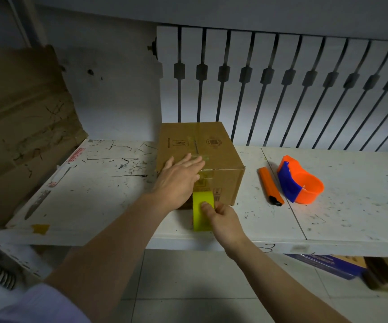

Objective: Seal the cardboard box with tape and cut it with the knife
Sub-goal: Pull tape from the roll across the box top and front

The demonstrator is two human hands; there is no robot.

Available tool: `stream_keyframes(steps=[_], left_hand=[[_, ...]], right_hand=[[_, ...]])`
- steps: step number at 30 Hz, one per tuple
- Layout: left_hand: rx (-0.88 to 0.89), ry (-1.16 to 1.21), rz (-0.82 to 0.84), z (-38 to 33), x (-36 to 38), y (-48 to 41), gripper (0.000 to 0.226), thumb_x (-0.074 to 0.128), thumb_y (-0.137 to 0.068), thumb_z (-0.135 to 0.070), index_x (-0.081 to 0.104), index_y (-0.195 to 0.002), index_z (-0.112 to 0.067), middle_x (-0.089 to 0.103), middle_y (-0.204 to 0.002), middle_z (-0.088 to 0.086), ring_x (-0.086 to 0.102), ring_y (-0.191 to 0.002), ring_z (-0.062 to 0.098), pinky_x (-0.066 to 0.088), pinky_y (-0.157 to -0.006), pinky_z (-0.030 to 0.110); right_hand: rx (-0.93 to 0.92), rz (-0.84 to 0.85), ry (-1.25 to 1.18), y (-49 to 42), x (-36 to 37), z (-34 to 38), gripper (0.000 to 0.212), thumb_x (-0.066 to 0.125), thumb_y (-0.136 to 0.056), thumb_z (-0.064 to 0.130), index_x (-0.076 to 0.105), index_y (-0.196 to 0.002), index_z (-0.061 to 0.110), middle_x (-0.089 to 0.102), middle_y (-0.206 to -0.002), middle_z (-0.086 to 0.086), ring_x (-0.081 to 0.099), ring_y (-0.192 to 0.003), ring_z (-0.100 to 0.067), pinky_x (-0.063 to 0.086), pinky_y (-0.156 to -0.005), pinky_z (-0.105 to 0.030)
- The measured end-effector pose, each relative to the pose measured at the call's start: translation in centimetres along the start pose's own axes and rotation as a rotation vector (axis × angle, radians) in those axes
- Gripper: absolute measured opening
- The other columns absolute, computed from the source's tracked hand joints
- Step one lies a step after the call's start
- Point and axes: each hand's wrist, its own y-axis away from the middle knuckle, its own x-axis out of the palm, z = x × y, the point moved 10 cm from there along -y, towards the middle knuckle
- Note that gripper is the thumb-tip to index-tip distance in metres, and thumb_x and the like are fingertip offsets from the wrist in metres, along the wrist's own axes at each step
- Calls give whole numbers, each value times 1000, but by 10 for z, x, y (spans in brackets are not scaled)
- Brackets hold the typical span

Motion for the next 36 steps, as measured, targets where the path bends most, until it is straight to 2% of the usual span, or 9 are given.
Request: stream_keyframes(steps=[4,6,9,12,15,21,26,30,36], left_hand=[[-54,47,-28,5,-2,-11,43,39,-97,-18,35,-140,-23,29,-153,-7,17,-145,12,2,-120,47],[-67,42,-15,4,0,-18,43,37,-98,-19,34,-140,-23,28,-154,-7,15,-145,13,-2,-119,51],[-82,36,36,4,4,-31,43,34,-99,-20,32,-141,-23,25,-155,-7,13,-146,14,-2,-118,54],[-104,68,28,9,5,-40,41,36,-98,-24,38,-139,-24,30,-153,-7,19,-144,14,3,-118,54],[-107,63,-68,12,1,-43,41,47,-92,-38,50,-131,-25,43,-146,-7,31,-140,14,14,-116,54],[-162,60,-198,17,-1,-48,43,59,-82,-48,61,-119,-26,56,-136,-7,40,-134,14,19,-112,52],[-166,77,-198,18,-2,-47,44,59,-81,-48,61,-119,-26,54,-138,-8,39,-135,13,16,-114,52],[-168,77,-198,17,-2,-46,43,59,-82,-47,60,-120,-26,53,-138,-8,38,-136,15,12,-115,53],[-169,87,-203,17,-2,-44,44,60,-81,-46,60,-120,-25,53,-138,-7,38,-136,15,12,-115,54]], right_hand=[[-9,-21,-19,-4,-4,2,27,46,-95,28,62,-84,9,69,-94,-19,60,-84,-27,43,-66,-26],[-21,-26,-19,-9,-6,4,30,45,-96,28,62,-88,5,68,-90,-16,60,-79,-23,42,-64,-24],[-15,-23,-70,-16,-7,8,25,43,-97,26,57,-79,16,65,-86,-7,59,-68,-11,46,-53,-11],[4,-10,-124,-24,-4,5,23,43,-97,26,57,-80,21,69,-104,-20,68,-74,-21,50,-57,-12],[3,-23,-137,-25,-5,2,22,41,-98,27,58,-93,15,70,-101,-19,67,-64,-14,48,-51,-7],[-3,-89,-62,-24,-5,2,24,39,-98,32,56,-96,15,70,-95,-12,69,-74,-22,50,-67,-26],[-14,-116,-80,-17,-6,10,24,40,-97,31,56,-89,16,62,-68,3,70,-73,-28,53,-79,-38],[24,-131,-81,-15,-6,14,27,41,-96,32,52,-73,23,66,-63,-1,72,-79,-35,55,-85,-46],[48,-149,-34,-15,-1,10,30,40,-92,39,52,-70,22,74,-78,-14,70,-80,-38,54,-84,-52]])
